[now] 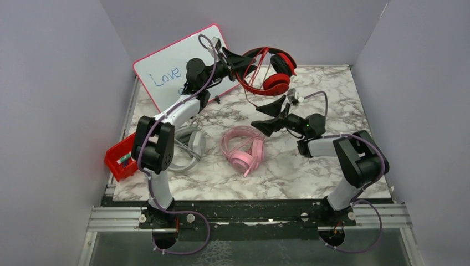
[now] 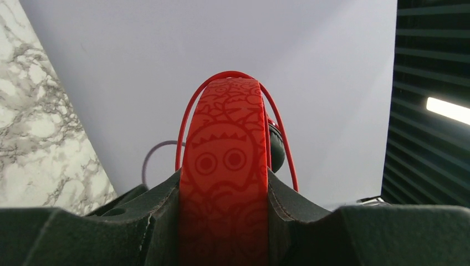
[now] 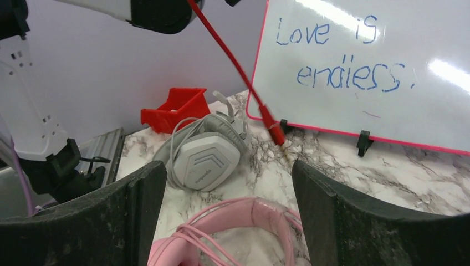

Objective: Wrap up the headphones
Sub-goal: Wrap the headphones cable around the headphones.

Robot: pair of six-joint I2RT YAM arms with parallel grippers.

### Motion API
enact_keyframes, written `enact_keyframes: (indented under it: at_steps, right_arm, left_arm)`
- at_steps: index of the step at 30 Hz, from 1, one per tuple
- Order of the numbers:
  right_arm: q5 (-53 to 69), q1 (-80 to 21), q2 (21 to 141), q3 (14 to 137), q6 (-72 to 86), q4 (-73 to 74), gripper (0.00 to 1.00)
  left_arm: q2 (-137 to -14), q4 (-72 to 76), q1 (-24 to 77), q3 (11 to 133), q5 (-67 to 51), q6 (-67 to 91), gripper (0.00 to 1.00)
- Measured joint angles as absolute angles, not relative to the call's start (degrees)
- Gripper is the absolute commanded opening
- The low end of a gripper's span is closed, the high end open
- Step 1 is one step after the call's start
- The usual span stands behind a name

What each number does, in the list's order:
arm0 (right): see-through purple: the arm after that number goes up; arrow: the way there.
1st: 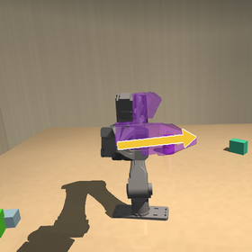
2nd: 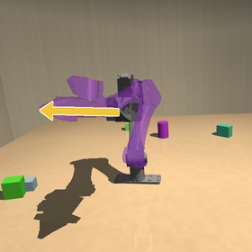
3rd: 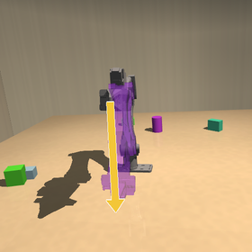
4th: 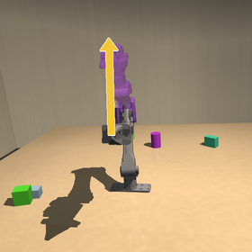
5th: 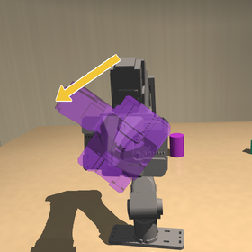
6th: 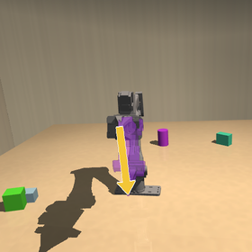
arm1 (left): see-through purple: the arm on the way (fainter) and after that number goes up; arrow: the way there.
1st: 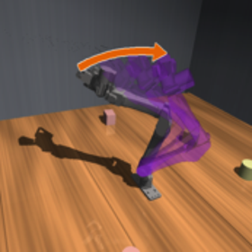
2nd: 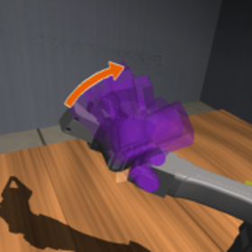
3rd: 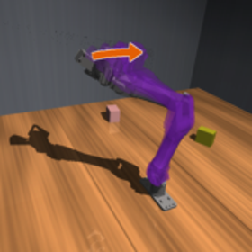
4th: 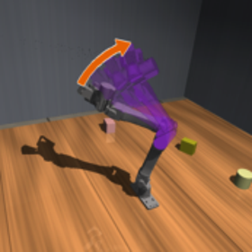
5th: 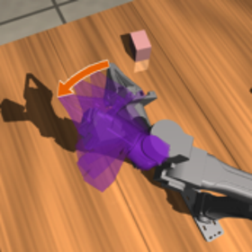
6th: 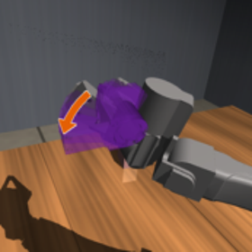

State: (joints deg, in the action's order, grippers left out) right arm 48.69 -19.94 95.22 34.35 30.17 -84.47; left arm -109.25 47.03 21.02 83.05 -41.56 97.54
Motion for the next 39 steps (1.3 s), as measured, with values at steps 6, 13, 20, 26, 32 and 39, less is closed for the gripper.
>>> enact_keyframes:
  at_steps: [6,13,20,26,32,39]
  right_arm:
    - [46.41,-22.41,99.44,39.07,31.48,-84.93,0.89]
    - [45.8,-23.7,102.83,44.93,33.98,-85.14,0.85]
    - [45.93,-26.0,103.77,46.39,37.54,-85.21,0.88]
    - [45.71,-27.59,103.77,47.44,38.68,-85.23,0.81]
    - [45.45,-28.34,104.49,51.16,39.72,-85.3,0.79]
    - [44.16,-29.82,105.23,51.48,40.64,-85.32,0.67]
  left_arm:
    - [-107.31,47.09,21.02,84.62,-41.58,98.83,0.0]
    - [-105.97,47.44,21.02,84.88,-41.63,99.53,0.0]
    - [-105.95,47.44,21.02,84.88,-41.63,100.07,0.0]
    - [-105.71,47.42,21.02,84.9,-41.63,100.29,0.0]
    - [-103.98,47.55,21.02,84.9,-41.6,100.49,0.0]
    - [-102.65,48.12,21.06,84.82,-41.58,100.73,0.0]
